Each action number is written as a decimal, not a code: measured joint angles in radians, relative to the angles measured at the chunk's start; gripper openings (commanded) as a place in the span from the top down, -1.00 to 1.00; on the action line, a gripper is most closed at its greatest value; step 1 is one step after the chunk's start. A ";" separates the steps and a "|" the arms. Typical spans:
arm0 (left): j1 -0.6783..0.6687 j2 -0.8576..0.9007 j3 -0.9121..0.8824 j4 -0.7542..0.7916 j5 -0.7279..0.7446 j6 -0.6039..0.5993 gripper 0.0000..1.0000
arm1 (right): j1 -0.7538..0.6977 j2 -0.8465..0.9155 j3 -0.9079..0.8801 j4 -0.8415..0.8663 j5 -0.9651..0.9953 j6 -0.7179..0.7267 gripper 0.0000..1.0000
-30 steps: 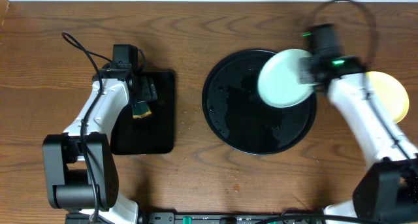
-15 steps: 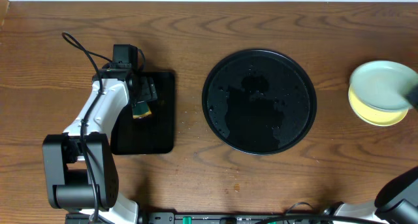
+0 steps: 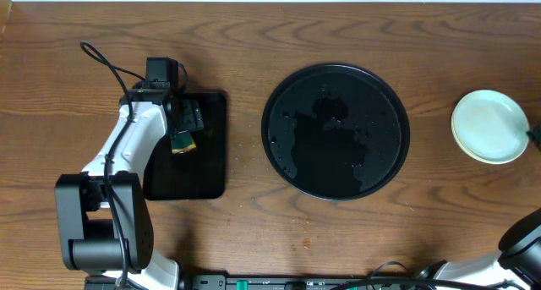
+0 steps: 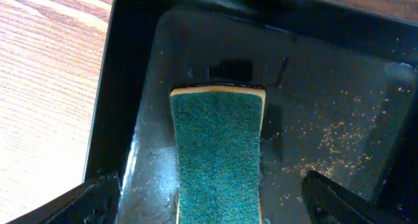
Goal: Clean dirty plates on tray and stack at the side
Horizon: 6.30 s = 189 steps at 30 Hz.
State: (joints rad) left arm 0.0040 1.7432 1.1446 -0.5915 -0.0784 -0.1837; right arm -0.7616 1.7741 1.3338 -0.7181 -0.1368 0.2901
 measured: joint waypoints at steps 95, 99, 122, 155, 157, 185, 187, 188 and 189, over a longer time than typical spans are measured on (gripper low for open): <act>0.000 0.000 0.000 -0.002 0.000 0.000 -0.78 | 0.830 -1.740 -1.097 0.921 -0.074 -0.437 -0.99; 0.000 0.000 0.000 -0.002 0.000 0.000 -0.78 | 0.829 -1.759 -1.192 0.934 -0.064 -0.437 -0.98; 0.000 0.000 0.000 -0.002 0.000 0.000 -0.78 | 0.769 -1.762 -1.327 0.650 0.107 -0.379 -0.99; -0.003 0.000 0.000 -0.002 0.000 0.000 -0.78 | 0.769 -1.762 -1.327 0.649 0.111 -0.378 -0.99; -0.010 -0.001 0.000 -0.002 -0.001 0.000 -0.78 | 0.769 -1.762 -1.327 0.649 0.111 -0.378 -0.99; -0.164 -1.295 -0.193 -0.003 -0.003 0.000 -0.78 | 0.769 -1.762 -1.327 0.649 0.113 -0.377 -0.98; -0.157 -1.395 -0.282 -0.004 -0.003 0.000 -0.78 | 0.769 -1.762 -1.327 0.649 0.115 -0.377 -0.99; -0.152 -1.441 -0.329 -0.005 -0.003 0.000 -0.78 | 0.769 -1.762 -1.327 0.649 0.115 -0.377 -0.98; -0.147 -1.484 -0.375 -0.003 -0.004 0.000 -0.78 | 0.769 -1.762 -1.327 0.649 0.115 -0.377 -0.98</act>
State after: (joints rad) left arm -0.1432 0.2596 0.7692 -0.5945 -0.0822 -0.1837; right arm 0.0078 0.0120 0.0071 -0.0696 -0.0216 -0.0872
